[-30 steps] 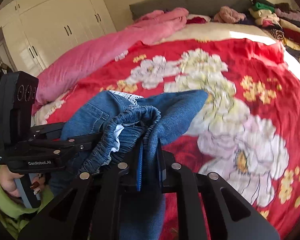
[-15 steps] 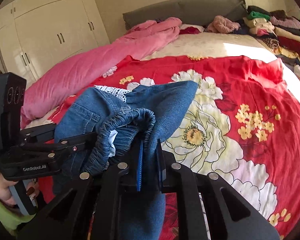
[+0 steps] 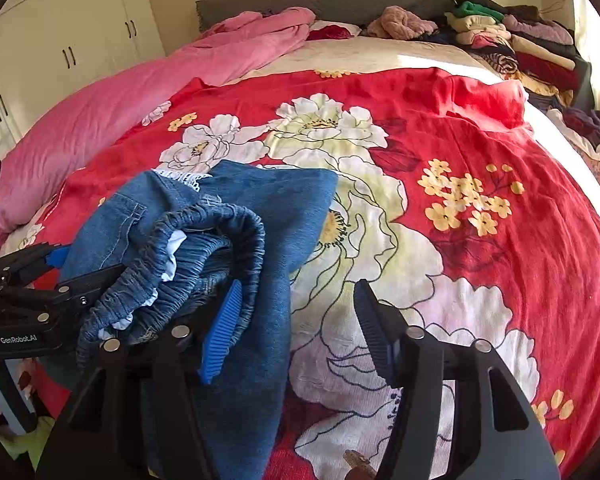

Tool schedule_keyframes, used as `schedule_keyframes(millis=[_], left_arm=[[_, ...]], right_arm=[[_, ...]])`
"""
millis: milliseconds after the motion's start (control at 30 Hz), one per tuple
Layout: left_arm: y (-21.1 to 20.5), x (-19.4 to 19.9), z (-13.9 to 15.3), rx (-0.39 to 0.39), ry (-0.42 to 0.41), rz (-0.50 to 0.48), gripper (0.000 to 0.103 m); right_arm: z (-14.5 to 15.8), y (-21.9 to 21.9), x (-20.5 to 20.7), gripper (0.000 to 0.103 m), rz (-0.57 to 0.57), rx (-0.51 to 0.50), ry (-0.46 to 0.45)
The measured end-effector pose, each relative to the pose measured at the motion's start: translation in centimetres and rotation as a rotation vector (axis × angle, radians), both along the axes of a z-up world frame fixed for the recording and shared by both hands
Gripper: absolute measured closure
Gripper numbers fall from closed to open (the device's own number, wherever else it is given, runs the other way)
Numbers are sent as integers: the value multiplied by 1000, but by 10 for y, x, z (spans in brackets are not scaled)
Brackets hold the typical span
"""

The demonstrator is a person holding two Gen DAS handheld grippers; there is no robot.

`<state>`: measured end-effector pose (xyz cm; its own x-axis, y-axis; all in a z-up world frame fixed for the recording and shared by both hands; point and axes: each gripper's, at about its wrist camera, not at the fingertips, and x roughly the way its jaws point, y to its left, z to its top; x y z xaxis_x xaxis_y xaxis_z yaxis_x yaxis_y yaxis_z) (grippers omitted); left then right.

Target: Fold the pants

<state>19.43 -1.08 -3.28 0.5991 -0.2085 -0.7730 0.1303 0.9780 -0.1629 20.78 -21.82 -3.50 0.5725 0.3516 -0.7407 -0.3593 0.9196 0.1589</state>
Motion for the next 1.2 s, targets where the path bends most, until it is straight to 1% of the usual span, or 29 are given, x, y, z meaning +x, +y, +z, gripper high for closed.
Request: schedule_keyframes(millis=[67,100,133,167,200,333,400,467,633,767,867,1000,1100,1200], left_arm=[[1,-2,2,-1,-3,3,28],[2,-3,3,-2,-5,5,27],[3,-4,4,-2,-6,7,27],[3,-6,5,-2,-8,9,24],[4,-7,7,0,-10,11,20],[4,-16,16,8,-28,16,14],[4,-19,20,7,-33,16,10],[5,-24,25,-2,-42,17,10],[5,-41,39,5,-64,32,10],[4,-60,52,5,-104,46,10],[3,-75,61,-7,-133,49,10],[0,-91,72,-3,-156,45,10],[0,-106,79,-3,-176,41,10],[-2,-118,80,7,-176,37,10]], right_arm=[[2,-3,-3,30,-12,5,-6],[5,-6,-6,29,-18,11,-12],[6,-8,-8,27,-24,12,-15],[8,-10,-10,18,-33,10,-19],[11,-13,-13,16,-45,10,-28],[23,-22,-24,8,-75,13,-59],[29,-27,-29,7,-82,25,-75],[36,-31,-35,5,-89,34,-94],[53,-38,-56,5,-96,44,-145],[68,-42,-76,5,-85,63,-182],[80,-41,-93,5,-72,60,-219],[92,-39,-112,5,-60,54,-257],[96,-37,-124,5,-45,41,-267],[96,-36,-137,5,-36,26,-274]])
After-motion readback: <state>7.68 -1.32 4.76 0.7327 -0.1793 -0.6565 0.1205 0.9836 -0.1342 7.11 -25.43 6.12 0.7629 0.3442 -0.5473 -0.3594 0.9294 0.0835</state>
